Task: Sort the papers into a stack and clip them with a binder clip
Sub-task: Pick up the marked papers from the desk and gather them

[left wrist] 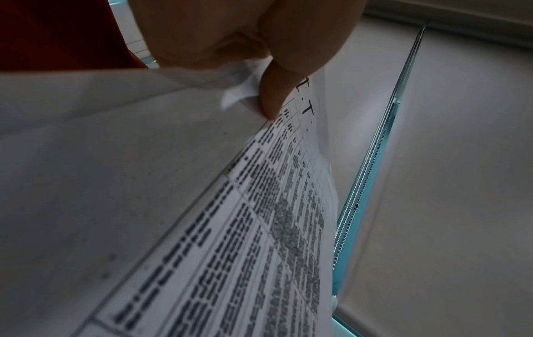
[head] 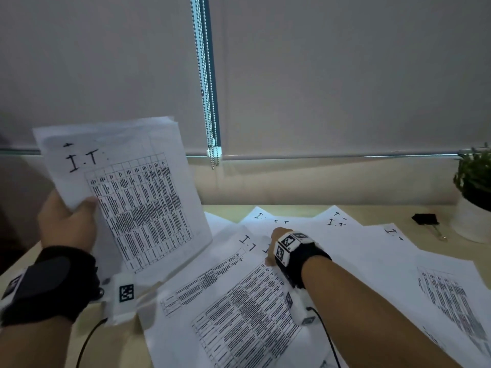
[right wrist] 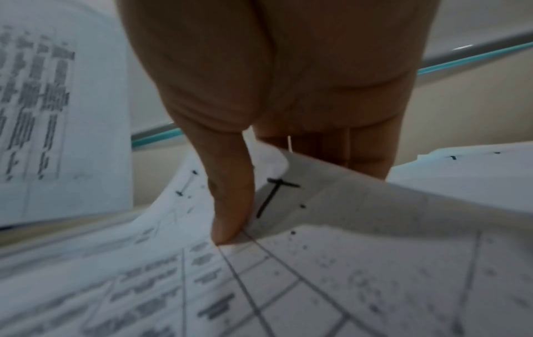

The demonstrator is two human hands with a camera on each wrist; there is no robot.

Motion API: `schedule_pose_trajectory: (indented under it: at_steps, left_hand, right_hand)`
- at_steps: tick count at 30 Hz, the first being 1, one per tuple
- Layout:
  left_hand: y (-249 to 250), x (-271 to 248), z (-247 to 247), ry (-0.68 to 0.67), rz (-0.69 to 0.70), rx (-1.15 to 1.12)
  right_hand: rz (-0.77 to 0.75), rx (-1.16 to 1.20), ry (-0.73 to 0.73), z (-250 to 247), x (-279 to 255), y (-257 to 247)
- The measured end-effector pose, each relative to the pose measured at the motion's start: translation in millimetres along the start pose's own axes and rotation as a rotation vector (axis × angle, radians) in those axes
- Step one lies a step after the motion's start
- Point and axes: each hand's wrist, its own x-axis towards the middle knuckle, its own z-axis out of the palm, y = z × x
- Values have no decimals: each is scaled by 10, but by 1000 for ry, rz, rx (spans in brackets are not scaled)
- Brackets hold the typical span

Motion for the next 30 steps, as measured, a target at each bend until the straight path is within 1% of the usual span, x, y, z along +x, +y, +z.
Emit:
schedule_pose_trajectory:
  at_steps: [2,4,6,7,8,10,12,14,16,17,19,20,22,23,24,25,26,27,30]
  left_hand:
    - [-40,-18,23,40,-26,-67]
    - [-29,-61,30,45,-36,-48]
    - [3,-61,20,38,-52,-72]
    - [47,-70,26,42,-57,-72]
    - [113,-69,40,38,-53,-84]
    - [285,-65,78,-1,-35,-119]
    - [486,-58,170,-110,26,-140]
    - [657,-86,278,-202,82,-160]
    - [814,-175,361,-257,132,-233]
    - [886,-247,398,-281,149,-278]
    - [990,-397,456,-325,126,-365]
    - [996,-461,476,-363,78,-450]
    - [961,-550,478,-471,-66,-659]
    - [908,-575,478,-521,-95,-692]
    - [876,-604,476,-549,-74,-655]
    - [851,-649,464,-545,-26,-586]
    - [826,-693,456,-524,26,-507]
    - [790,-727,465,-491,48,-418]
    - [720,-730,528,-382,49,-241]
  right_hand:
    - [-44,-5,-33,-73,4,25]
    - [-98,-85,-67,-132,-7,53]
    - [-225,-146,-38,-296,-69,44]
    - [-283,-149,1,-459,-147,11]
    - [-324,-118,63,-657,-244,-43]
    - [-445,-36,259,-1117,-447,-190]
    - [-625,-18,487,-1520,-703,-389]
    - [-754,-79,691,-1804,-923,-583]
    - [-821,-192,806,-1976,-1068,-758]
    - [-847,-243,832,-2025,-1094,-827]
    - [-838,-277,809,-2041,-1098,-928]
    - [-812,-273,800,-2028,-1072,-946]
    - [-756,-259,786,-1980,-1025,-945]
    - [-733,-253,776,-1956,-1006,-933]
    - [-722,-241,760,-1938,-994,-922]
    - [-726,-216,741,-1920,-984,-916]
    - [-743,-177,719,-1908,-983,-919]
    - [-763,-138,693,-1902,-979,-925]
    - [-785,-64,669,-1905,-926,-970]
